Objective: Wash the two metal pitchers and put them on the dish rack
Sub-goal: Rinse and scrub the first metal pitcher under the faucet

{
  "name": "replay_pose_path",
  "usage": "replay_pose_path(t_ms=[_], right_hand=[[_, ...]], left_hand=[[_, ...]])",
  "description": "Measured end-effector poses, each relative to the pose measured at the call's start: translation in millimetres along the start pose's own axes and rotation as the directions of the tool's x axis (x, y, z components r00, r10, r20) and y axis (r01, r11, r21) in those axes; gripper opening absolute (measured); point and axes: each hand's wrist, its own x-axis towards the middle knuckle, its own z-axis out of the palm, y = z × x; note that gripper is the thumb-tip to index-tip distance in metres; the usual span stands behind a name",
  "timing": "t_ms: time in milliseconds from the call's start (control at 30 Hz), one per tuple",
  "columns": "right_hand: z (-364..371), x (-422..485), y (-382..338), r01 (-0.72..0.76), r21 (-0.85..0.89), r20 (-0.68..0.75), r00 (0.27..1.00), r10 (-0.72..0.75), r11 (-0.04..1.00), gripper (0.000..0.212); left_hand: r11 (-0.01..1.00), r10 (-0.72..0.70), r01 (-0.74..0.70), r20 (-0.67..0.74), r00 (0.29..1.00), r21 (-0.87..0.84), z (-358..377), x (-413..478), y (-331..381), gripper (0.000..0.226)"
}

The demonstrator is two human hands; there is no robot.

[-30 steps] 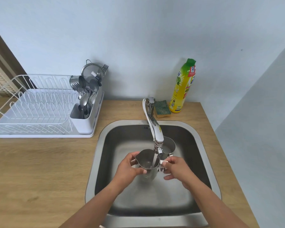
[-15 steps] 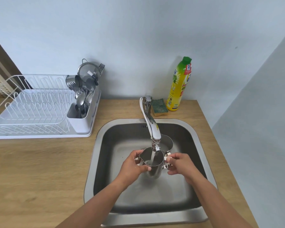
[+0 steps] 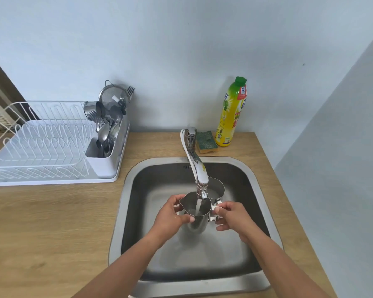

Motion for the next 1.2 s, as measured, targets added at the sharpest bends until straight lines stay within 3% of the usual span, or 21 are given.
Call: replay_pose_path(t_ms=[167, 333, 767, 1200], right_hand=[[-1.1, 2.4, -3.4, 0.024, 0.024, -0.047, 0.999, -0.022, 0.999, 0.006], [-1.4, -0.4, -0.7, -0.008, -0.024, 0.009, 1.0, 0.009, 1.0, 0.009], [-7.7, -3.1, 1.8, -0.005, 0.016, -0.016, 1.0, 0.005, 1.0, 0.008], [-7.4, -9.0, -4.1, -0.002, -0.071, -0.002, 1.0, 0.002, 0.997, 0.015]], left_hand=[[1.0, 0.003, -0.003, 0.001, 1.0, -0.013, 1.5, -1.1, 0.9, 0.064], [1.0, -0.005, 0.005, 0.005, 1.0, 0.0, -2.5, 0.0, -1.0, 0.065], [1.0, 0.006, -0.006, 0.027, 1.0, -0.006, 1.7, -2.2, 6.2, 0.059], [1.0, 0.006, -0.005, 0.04, 0.999, -0.01, 0.6, 1.2, 6.1, 0.052]])
